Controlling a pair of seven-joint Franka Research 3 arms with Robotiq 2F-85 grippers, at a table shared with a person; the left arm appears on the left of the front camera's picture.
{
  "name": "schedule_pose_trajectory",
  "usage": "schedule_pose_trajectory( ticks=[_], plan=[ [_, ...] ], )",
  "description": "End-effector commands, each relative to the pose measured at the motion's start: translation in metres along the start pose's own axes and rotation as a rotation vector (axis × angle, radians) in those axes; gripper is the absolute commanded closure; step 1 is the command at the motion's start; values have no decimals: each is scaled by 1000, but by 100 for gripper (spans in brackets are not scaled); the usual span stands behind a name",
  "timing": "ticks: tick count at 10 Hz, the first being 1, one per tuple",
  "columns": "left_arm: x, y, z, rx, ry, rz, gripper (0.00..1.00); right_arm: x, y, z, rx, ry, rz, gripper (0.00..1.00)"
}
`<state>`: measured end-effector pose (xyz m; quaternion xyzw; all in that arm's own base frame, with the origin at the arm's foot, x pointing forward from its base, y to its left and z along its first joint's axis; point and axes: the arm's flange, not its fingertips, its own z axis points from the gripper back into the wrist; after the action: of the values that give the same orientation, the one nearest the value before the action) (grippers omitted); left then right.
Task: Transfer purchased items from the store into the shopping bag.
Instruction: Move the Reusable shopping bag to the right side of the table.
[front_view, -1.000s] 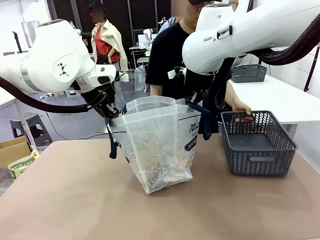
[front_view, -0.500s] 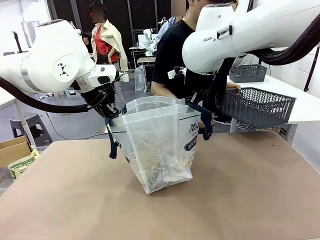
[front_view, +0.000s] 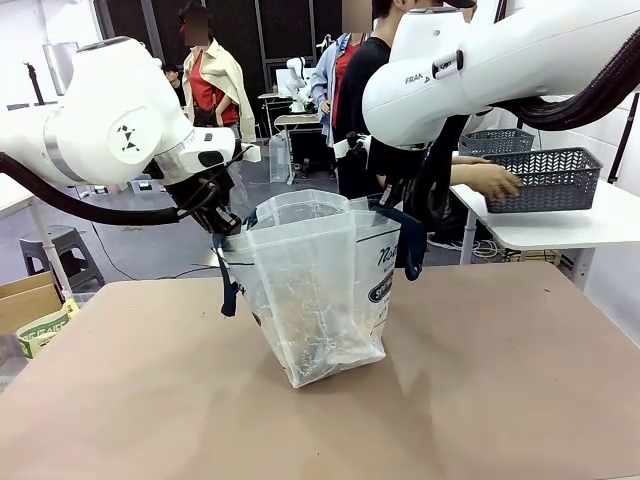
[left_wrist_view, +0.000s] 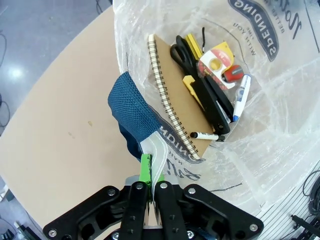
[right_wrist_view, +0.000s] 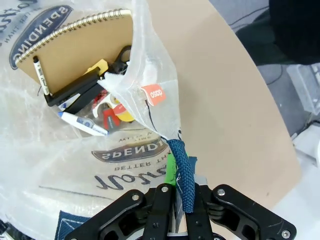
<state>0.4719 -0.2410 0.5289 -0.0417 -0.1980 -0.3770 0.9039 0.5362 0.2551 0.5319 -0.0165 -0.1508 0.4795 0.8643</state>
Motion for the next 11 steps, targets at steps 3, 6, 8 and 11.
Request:
schedule_pose_trajectory(
  ticks=[3,6,8,11],
  plan=[
    [28,-13,-2,-24,-39,-114,100,28,10,7,-44,-31,-119,100],
    [39,-24,-6,-60,-93,-137,100,45,14,6,-1,-30,-216,100],
    [41,-28,-5,-66,-121,-98,100,51,13,4,12,-11,-321,100],
    [41,-30,-6,-51,-85,-75,100,41,13,1,33,-16,-306,100]
  ],
)
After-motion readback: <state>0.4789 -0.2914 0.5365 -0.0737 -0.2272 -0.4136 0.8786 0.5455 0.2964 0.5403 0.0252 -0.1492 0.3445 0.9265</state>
